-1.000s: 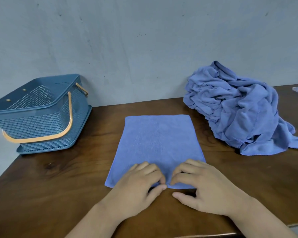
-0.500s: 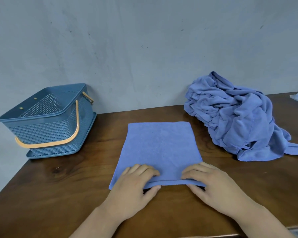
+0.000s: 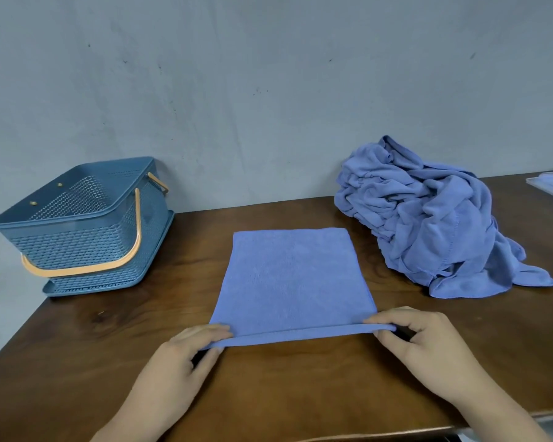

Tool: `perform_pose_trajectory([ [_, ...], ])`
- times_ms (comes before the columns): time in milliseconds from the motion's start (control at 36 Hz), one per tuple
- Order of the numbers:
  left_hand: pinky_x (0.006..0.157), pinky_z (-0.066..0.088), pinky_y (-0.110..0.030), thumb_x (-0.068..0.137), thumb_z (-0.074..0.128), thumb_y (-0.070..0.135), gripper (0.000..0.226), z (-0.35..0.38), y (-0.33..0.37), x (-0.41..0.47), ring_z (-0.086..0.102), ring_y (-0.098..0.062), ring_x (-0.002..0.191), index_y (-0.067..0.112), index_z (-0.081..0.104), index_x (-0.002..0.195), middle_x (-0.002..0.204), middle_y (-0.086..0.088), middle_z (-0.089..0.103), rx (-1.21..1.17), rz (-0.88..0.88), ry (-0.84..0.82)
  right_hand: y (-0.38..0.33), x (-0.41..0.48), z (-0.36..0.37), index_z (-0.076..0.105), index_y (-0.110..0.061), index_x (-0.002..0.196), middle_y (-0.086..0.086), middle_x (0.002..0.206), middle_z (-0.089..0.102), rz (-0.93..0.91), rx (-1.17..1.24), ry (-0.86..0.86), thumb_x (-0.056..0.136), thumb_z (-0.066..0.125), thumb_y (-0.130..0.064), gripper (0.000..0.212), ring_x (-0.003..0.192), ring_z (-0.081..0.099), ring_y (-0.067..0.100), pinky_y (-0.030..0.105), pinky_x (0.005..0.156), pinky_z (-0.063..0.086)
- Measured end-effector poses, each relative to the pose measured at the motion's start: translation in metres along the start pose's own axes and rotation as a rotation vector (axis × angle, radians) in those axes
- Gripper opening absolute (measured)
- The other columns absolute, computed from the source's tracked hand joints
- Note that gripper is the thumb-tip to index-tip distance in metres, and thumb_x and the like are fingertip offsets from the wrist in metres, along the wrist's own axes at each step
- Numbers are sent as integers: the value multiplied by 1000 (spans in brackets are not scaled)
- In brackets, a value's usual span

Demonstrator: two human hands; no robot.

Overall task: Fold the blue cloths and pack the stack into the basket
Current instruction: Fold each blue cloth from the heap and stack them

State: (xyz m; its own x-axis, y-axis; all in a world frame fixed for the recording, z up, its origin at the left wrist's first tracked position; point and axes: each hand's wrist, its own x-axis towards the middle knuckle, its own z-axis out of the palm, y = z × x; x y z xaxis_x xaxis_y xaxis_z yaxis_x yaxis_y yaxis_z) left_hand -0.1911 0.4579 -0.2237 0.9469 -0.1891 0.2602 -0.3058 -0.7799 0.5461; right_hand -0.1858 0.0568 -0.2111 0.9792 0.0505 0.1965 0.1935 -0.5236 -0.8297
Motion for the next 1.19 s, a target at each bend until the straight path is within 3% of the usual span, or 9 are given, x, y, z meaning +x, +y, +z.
perform_pose_trajectory([
  [306, 94, 46, -10, 99, 71, 11, 41, -6, 6, -1, 70, 2, 108, 48, 77, 114, 114, 23, 75, -186, -93, 93, -2, 1, 0, 85, -42, 91, -16, 96, 79, 30, 78, 43, 89, 80, -2, 41, 91, 73, 5, 14, 81, 52],
  [417, 95, 54, -30, 101, 69, 11, 28, -11, 11, 11, 74, -15, 100, 36, 77, 111, 104, 5, 78, -445, -185, 121, -10, 9, 0, 84, -40, 102, -16, 105, 80, 54, 139, 46, 95, 74, -9, 33, 102, 73, 6, 30, 95, 54],
  [611, 76, 52, -17, 101, 64, -1, 37, -25, 34, 69, 69, -8, 88, 36, 72, 99, 97, 2, 77, -634, -164, 181, -26, 58, -10, 80, -38, 109, 5, 103, 79, 71, 235, 70, 101, 69, -19, 24, 105, 70, 38, 59, 101, 55],
  [778, 81, 50, -41, 101, 62, 14, 22, -23, 19, 155, 69, -21, 91, 34, 66, 110, 95, 0, 76, -702, -253, 276, -31, 137, -12, 67, -48, 123, -4, 111, 78, 42, 229, 82, 105, 63, -22, 32, 108, 70, 13, 49, 102, 55],
  [833, 81, 51, -37, 101, 62, 14, 24, -18, 15, 186, 71, -20, 97, 35, 65, 111, 102, 4, 77, -699, -307, 301, -25, 166, -6, 59, -49, 132, 6, 89, 72, 57, 206, 100, 107, 60, -24, 35, 78, 63, 25, 41, 82, 57],
  [917, 80, 54, -36, 102, 63, 20, 30, -4, 3, 222, 72, -19, 102, 40, 61, 124, 114, 0, 75, -701, -418, 286, -16, 200, 7, 48, -43, 144, 12, 70, 49, 129, 134, 132, 109, 56, -27, 40, 52, 39, 13, 21, 50, 40],
  [1028, 86, 54, -33, 104, 63, 32, 41, 22, -16, 228, 69, -13, 106, 53, 52, 138, 118, 0, 72, -660, -470, 188, 5, 212, 29, 53, -44, 130, -1, 76, 61, 231, 94, 87, 104, 62, -36, 29, 63, 55, 14, 28, 63, 50],
  [1111, 75, 43, -25, 104, 62, 26, 24, 30, -22, 221, 66, -4, 99, 45, 64, 117, 106, 11, 73, -551, -394, 174, 20, 208, 33, 64, -38, 102, -6, 81, 65, 201, 26, 43, 99, 66, -32, 7, 74, 60, 18, 42, 78, 54],
  [1194, 78, 44, -25, 102, 64, 18, 23, 35, -29, 218, 67, -3, 90, 38, 73, 96, 94, 15, 73, -473, -340, 124, 27, 211, 32, 72, -31, 91, -14, 72, 60, 174, -5, -15, 98, 67, -23, 12, 72, 58, 4, 25, 77, 49],
])
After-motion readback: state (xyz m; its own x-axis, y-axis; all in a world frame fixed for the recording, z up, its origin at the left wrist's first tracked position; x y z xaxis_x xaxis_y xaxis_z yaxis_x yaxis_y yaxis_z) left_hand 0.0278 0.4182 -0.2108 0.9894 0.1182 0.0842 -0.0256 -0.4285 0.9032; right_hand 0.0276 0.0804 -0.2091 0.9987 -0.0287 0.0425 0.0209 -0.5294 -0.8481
